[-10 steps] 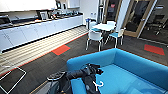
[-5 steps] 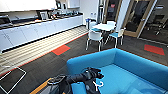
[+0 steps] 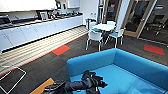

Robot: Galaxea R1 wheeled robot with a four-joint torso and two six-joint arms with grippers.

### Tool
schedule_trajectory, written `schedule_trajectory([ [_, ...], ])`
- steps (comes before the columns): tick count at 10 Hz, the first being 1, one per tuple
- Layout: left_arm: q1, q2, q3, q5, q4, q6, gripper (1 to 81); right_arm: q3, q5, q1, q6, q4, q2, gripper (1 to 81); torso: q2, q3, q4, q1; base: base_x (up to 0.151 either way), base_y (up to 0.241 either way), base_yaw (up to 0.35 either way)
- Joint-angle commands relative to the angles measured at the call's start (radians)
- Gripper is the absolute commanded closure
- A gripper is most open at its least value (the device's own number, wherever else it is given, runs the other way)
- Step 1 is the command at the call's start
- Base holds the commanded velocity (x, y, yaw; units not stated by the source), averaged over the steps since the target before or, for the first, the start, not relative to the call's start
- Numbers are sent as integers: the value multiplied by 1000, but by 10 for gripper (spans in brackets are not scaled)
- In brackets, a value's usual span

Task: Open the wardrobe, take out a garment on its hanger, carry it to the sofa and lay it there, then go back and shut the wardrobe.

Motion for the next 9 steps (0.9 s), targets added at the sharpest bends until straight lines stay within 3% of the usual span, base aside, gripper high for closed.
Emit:
schedule_trajectory([
  [1,8,-153,134,8,51,5,10,6,-53,13,1,-3,2,10,0,0,0,0,0,0,0],
  [3,97,-241,150,-6,49,5,10,6,-53,11,1,-3,0,10,0,21,0,0,0,0,0],
  [5,197,-337,145,-79,51,4,10,6,-53,8,1,-6,0,10,0,59,0,0,0,0,0],
  [9,401,-450,136,-99,77,48,10,6,-53,8,1,-6,0,10,-1,58,0,-2,0,0,0],
])
